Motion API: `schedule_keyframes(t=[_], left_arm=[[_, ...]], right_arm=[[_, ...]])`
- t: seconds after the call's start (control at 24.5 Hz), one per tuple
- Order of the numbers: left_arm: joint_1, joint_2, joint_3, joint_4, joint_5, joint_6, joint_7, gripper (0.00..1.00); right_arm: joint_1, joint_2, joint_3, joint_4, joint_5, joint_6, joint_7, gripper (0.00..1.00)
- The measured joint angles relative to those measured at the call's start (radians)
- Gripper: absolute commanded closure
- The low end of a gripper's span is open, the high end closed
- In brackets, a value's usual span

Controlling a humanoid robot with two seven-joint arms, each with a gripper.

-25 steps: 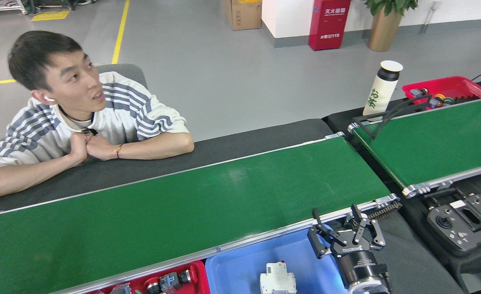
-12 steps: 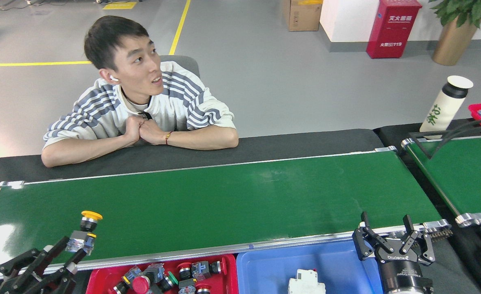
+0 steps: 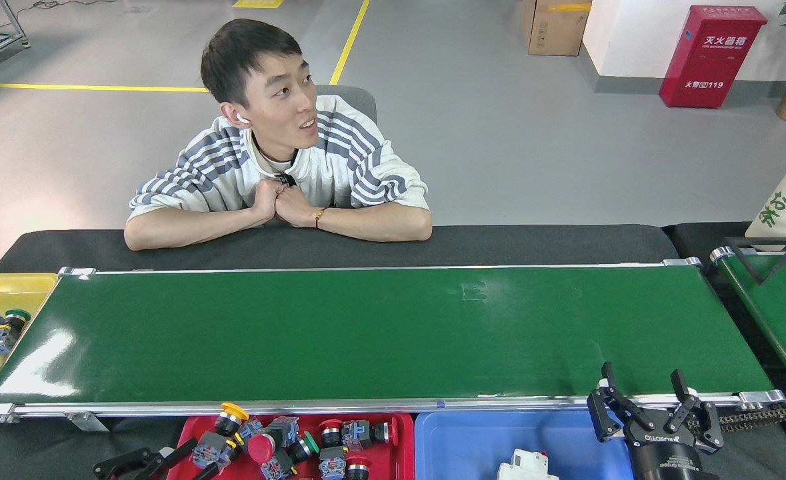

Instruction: Pick switch part from conveyor to tray

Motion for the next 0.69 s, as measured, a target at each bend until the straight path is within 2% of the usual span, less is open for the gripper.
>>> schedule_keyframes(t=[0.16,0.29,0.37,0.49,0.69], left_arm=[[0.000,-0.035,0.058,0.005,0.001,0.000,-0.003,0.00],[-0.020,-0.171,0.257,0.015,0.001,0.000,-0.003,0.00],[-0.047,-0.236,0.381,0.019,-0.005,0.000,0.000,0.00],[-0.059,-0.255,0.490,0.056,-0.011,0.000,-0.019,0.00],[-0.070,-0.261,0.506,0.145,-0.007,0.000,-0.098,0.02]], right_arm=[[0.000,0.000,0.000,-0.008,0.000,0.004,0.000,0.00],[0.000,0.000,0.000,-0.008,0.000,0.002,0.000,0.00],[0.000,0.000,0.000,-0.008,0.000,-0.002,0.000,0.00],[0.000,0.000,0.001,-0.008,-0.001,-0.004,0.001,0.00],[-0.002,0.000,0.002,-0.008,-0.002,-0.006,0.001,0.00]])
